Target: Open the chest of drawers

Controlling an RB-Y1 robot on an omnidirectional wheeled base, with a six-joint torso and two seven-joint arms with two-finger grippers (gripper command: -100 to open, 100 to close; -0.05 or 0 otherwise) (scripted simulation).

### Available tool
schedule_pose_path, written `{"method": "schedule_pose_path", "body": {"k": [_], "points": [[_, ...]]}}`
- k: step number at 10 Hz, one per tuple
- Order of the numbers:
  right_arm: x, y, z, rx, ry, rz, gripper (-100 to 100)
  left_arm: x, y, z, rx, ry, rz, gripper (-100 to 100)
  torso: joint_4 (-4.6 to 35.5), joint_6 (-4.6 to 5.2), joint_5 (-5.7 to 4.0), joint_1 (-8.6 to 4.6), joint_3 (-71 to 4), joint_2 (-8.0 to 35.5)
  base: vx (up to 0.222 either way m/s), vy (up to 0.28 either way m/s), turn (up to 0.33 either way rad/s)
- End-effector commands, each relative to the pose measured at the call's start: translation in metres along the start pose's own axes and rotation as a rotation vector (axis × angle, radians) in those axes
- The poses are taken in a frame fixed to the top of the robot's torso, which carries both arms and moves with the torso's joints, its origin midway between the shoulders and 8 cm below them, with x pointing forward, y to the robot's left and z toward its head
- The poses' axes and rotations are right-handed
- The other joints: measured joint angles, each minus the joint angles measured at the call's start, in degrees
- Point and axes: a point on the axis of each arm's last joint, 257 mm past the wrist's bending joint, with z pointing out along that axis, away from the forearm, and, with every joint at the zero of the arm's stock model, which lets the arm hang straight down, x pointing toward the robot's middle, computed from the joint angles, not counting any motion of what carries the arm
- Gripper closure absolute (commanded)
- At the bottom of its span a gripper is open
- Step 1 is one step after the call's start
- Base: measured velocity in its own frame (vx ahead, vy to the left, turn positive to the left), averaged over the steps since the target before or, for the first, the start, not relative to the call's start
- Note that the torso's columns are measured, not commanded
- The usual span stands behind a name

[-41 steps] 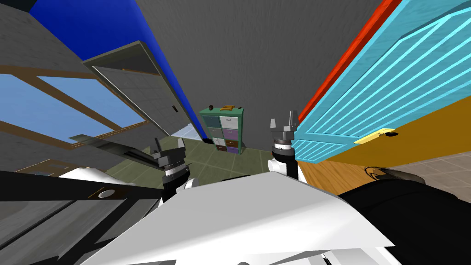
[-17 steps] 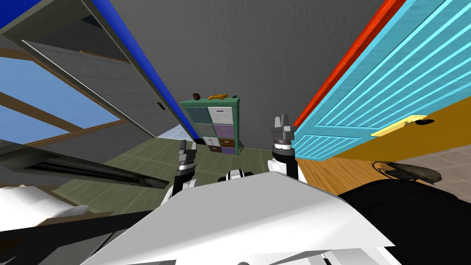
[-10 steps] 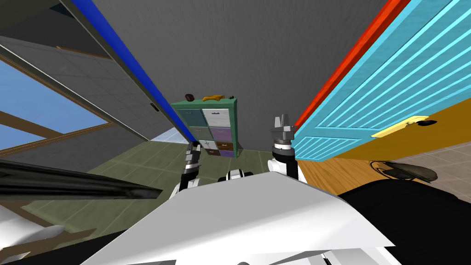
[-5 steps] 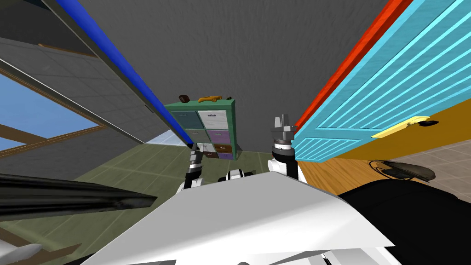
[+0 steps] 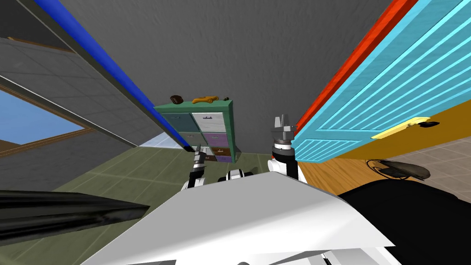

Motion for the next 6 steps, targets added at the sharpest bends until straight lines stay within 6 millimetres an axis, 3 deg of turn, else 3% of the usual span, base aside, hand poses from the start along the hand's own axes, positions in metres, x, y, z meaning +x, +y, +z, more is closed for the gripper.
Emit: {"method": "schedule_pose_path", "body": {"k": [1,6], "points": [[0.0,0.0,0.0,0.0,0.0,0.0,0,0.009,0.023,-0.003,-0.043,0.008,-0.008,-100,0.0,0.0,0.01,0.04,0.0,0.0,0.116,-0.045,-0.056],[0.0,0.0,0.0,0.0,0.0,0.0,0,0.022,0.053,-0.007,-0.1,0.013,-0.031,-100,0.0,-0.01,0.02,0.08,0.1,0.1,0.102,-0.02,-0.038]]}}
